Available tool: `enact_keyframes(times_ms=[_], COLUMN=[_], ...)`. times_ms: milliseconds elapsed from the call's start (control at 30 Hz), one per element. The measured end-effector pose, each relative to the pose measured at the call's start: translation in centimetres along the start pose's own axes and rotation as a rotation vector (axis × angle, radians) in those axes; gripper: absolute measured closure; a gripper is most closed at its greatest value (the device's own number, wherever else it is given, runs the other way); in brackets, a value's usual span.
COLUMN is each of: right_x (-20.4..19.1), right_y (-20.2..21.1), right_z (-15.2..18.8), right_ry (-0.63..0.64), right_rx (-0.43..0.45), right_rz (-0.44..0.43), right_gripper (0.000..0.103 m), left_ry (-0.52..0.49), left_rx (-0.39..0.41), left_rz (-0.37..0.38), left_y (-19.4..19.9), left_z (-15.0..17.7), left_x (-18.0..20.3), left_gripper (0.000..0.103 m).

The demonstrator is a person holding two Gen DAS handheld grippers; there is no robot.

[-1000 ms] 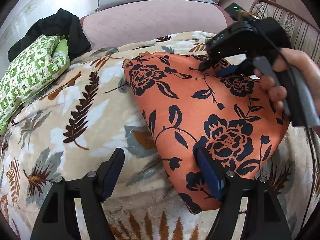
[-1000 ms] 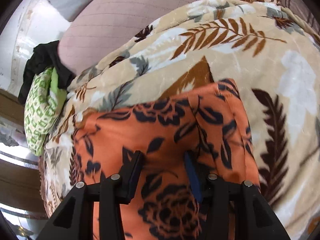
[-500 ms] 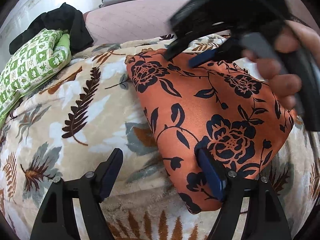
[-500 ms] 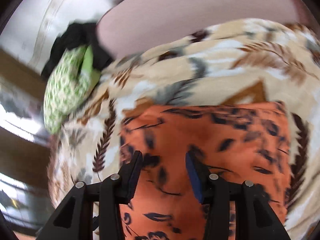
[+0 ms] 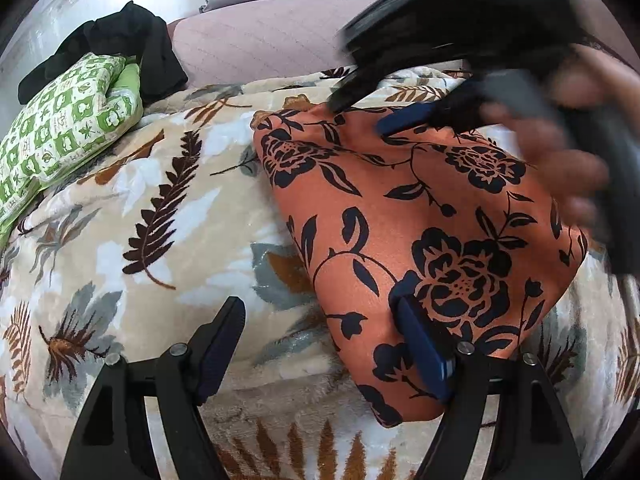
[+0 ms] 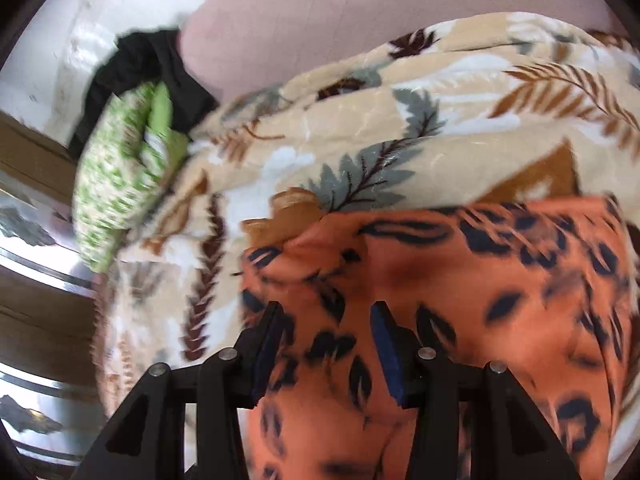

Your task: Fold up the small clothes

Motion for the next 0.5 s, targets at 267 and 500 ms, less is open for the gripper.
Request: enact_keyframes(times_ms=[267, 500], right_x=[2.4, 9.7], right_y=[9.8, 8.0], right_z=[6.1, 10.9], right_ry=[0.009, -0.166], right_rx=[0.177, 0.16], right_rz=[0.05, 0.158], right_gripper=[0.055, 0.07], left_ry=[0.02, 0.014], left_rx=[-0.005, 0.001], left_rz=[-0.013, -0.006], left_y=[0.0, 0.0], left_z=[0.1, 0.4], left_x=[0.1, 0.4], left_gripper=[0.024, 0.024])
Point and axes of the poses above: each gripper's, at about its wrist camera, not at the fingertips, and y roughly against the way its jaws point, x to its right, z to its underside, the point moved 4 cm from there along -y, roughly the way its jaws point, and after that the axes turned 4 degrees about -y, right-handed, at the moved point
